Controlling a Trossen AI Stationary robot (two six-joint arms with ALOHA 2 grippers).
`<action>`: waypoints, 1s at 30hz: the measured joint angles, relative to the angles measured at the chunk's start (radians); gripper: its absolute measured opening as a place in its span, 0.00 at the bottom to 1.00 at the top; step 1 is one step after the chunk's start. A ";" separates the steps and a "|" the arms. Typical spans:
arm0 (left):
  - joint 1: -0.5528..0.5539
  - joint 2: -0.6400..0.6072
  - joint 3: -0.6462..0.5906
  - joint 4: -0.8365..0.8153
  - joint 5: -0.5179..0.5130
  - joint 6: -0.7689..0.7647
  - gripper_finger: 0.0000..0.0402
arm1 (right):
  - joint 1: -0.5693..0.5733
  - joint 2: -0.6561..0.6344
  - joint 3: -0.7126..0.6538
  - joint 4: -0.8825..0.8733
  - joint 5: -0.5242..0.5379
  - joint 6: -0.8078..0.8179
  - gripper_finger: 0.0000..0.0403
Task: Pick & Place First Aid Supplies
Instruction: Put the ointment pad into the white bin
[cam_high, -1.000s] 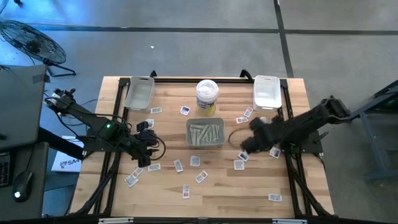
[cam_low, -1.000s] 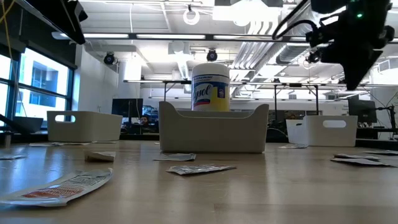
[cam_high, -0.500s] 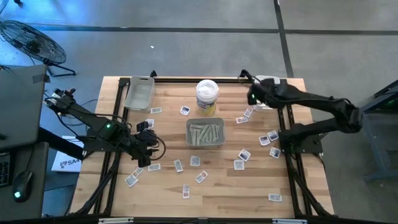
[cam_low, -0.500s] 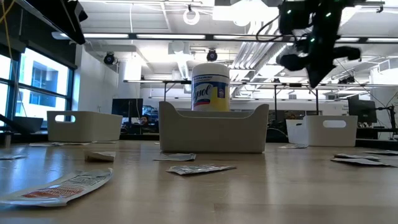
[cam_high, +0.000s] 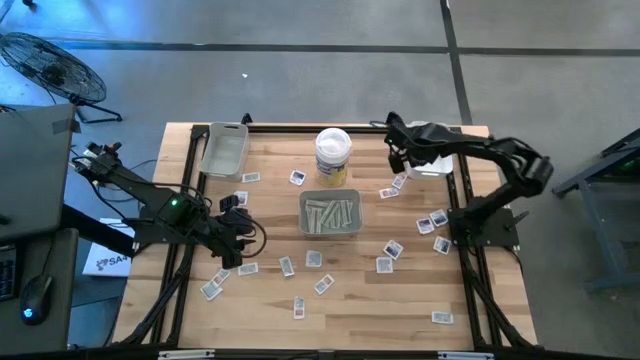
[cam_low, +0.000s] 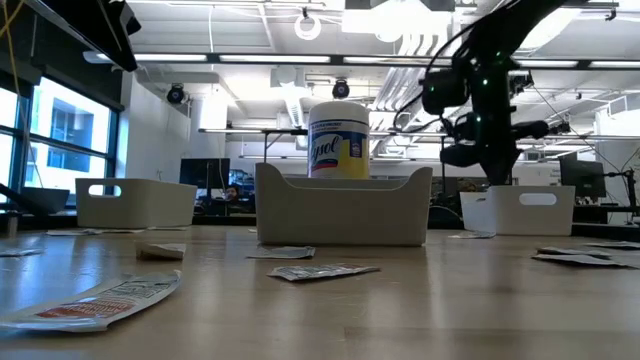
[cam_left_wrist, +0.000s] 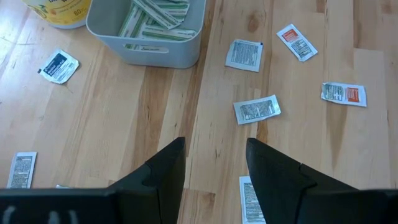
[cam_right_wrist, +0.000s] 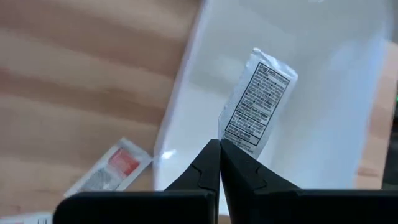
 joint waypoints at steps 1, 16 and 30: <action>0.000 0.000 0.000 0.000 0.000 0.000 0.41 | 0.002 0.011 0.000 0.002 -0.002 -0.007 0.01; 0.000 0.000 0.000 0.000 0.000 0.000 0.41 | 0.022 -0.059 0.002 -0.015 -0.100 -0.111 0.30; 0.000 0.000 0.000 0.000 0.000 0.000 0.41 | 0.349 -0.165 0.002 0.175 -0.028 0.068 0.27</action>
